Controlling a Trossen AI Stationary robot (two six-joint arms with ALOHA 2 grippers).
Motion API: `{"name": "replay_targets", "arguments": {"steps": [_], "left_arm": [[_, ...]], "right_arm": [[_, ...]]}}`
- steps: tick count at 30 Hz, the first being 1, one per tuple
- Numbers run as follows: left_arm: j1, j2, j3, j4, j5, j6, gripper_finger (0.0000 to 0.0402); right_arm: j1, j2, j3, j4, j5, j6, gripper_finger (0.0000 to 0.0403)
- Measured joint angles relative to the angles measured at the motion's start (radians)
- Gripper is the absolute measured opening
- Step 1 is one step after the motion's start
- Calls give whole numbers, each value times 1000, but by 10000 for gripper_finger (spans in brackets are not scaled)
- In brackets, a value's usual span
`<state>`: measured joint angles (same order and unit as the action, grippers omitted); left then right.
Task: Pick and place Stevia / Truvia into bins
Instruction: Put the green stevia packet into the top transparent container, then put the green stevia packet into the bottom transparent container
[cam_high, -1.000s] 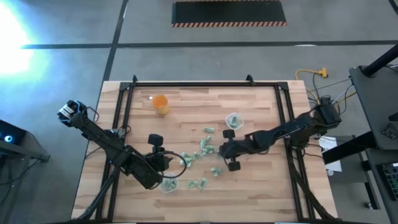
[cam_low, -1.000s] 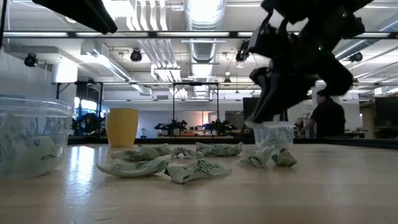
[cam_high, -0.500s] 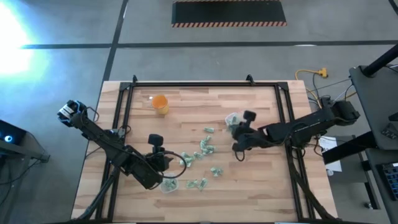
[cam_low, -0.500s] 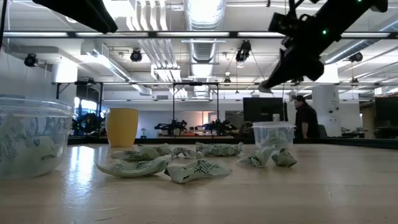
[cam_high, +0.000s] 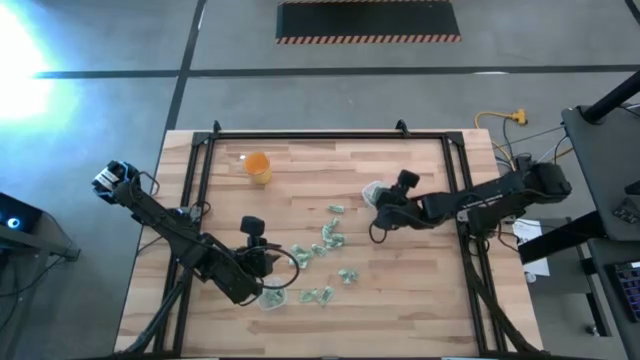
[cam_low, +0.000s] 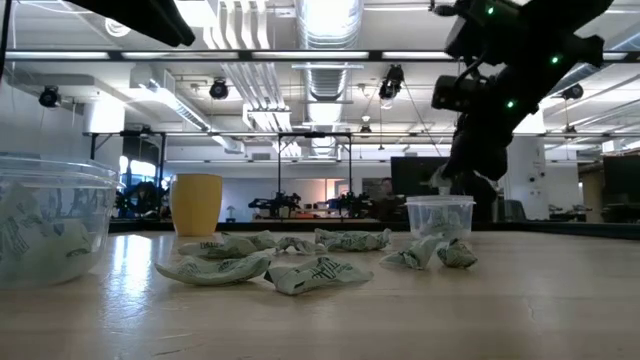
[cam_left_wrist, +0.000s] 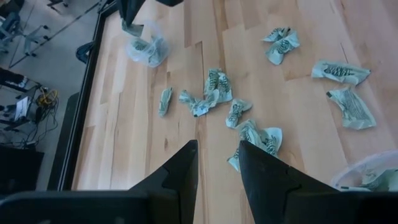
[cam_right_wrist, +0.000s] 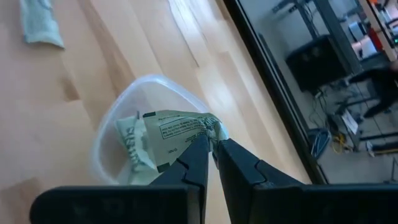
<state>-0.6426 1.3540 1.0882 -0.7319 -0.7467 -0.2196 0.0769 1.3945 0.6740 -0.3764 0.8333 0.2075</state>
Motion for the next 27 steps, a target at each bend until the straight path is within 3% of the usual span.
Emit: {"name": "replay_targets", "arguments": {"steps": [8,20,27], "left_arm": [[0,0,-3,-2,0,0,99],[1,0,-8,-1,0,0,99],[15,0,-27,65,2,49,99]], "right_arm": [[-35,28,-11,18,-27,-1,46],[-34,14,-14,17,-29,-33,139],[-21,-51,6,12,-22,-35,145]]}}
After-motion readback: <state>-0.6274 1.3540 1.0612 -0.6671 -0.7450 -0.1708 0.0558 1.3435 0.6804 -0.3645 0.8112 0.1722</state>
